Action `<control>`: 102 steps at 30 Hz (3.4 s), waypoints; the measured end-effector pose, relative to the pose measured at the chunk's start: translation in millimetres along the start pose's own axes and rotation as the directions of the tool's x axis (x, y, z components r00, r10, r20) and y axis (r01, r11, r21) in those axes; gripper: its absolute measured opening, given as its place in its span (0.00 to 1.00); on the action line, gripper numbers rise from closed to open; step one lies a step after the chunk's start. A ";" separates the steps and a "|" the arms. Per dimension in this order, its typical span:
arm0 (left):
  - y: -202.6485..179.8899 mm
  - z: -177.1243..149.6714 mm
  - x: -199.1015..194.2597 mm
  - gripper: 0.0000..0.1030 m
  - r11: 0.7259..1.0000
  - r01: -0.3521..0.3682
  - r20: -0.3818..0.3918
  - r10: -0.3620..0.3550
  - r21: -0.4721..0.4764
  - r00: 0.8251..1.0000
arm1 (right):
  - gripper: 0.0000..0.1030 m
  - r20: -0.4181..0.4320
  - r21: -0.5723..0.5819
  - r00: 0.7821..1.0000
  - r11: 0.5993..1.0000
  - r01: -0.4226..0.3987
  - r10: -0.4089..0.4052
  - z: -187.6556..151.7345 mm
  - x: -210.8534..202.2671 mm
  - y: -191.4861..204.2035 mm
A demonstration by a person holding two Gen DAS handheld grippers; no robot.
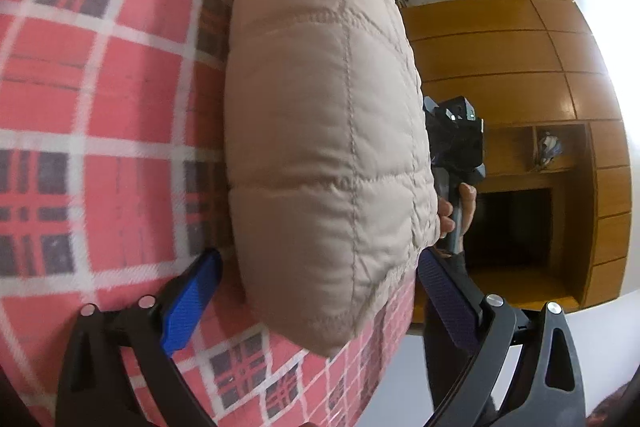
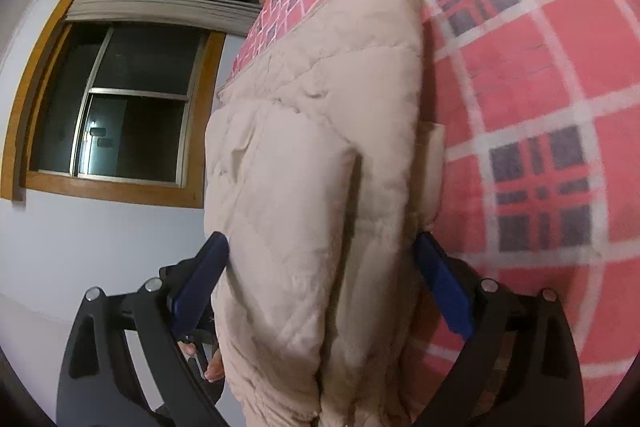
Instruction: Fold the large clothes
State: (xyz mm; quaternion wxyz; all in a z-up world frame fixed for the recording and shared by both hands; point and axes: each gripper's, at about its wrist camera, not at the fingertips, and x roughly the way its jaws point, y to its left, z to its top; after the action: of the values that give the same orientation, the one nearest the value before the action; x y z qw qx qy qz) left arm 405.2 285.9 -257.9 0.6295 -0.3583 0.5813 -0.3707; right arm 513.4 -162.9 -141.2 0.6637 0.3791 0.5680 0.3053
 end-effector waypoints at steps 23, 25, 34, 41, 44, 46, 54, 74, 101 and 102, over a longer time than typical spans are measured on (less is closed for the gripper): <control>-38.2 -12.9 -11.9 0.80 0.991 -0.113 -0.020 0.115 0.075 0.993 | 0.40 0.050 -0.114 0.996 0.991 -0.063 0.069 -14.7 15.9 57.4; -45.6 -25.0 -26.4 0.80 0.987 -0.129 -0.026 0.132 0.093 0.991 | 0.40 0.054 -0.134 0.995 0.988 -0.074 0.082 -31.9 18.7 73.8; -34.5 -126.8 -111.7 0.80 0.974 -0.189 -0.031 0.195 0.122 0.980 | 0.40 -0.024 -0.181 0.989 0.972 -0.147 0.145 -133.0 74.0 118.3; 20.8 -164.9 -118.8 0.85 0.975 -0.215 -0.032 0.217 0.058 0.976 | 0.46 -0.105 -0.140 0.991 0.985 -0.097 0.083 -169.9 135.3 101.7; 34.0 -168.2 -112.9 0.88 0.983 -0.182 -0.046 0.184 0.035 0.982 | 0.65 -0.088 -0.121 0.995 0.990 -0.067 0.056 -170.7 137.9 93.2; 29.2 -171.5 -123.7 0.89 0.978 -0.198 -0.021 0.200 0.065 0.980 | 0.78 -0.039 -0.132 0.999 0.991 -0.020 0.015 -170.4 120.8 101.1; -33.4 -210.2 -201.9 0.89 0.881 -0.418 0.379 0.317 0.223 0.870 | 0.69 0.219 -0.269 0.971 0.950 0.156 -0.098 -197.2 46.4 152.5; -74.3 -160.9 -191.4 0.90 0.911 -0.190 0.295 0.080 0.366 0.952 | 0.16 0.299 -0.298 0.938 0.916 0.268 -0.177 -209.0 72.8 146.8; -36.9 -162.2 -153.1 0.90 0.934 -0.185 0.263 0.104 0.306 0.959 | 0.17 0.234 -0.586 0.831 0.609 0.535 -0.504 -323.0 118.6 167.6; -40.9 -167.2 -159.6 0.90 0.940 -0.150 0.266 0.067 0.306 0.962 | 0.17 0.242 -0.581 0.831 0.612 0.537 -0.500 -325.7 114.4 169.6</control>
State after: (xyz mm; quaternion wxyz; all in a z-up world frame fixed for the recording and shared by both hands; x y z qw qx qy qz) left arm 228.5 404.3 -158.7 0.7679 -0.2616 0.4469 -0.3770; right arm 216.1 73.0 -78.7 0.8254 -0.0363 0.4995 0.2605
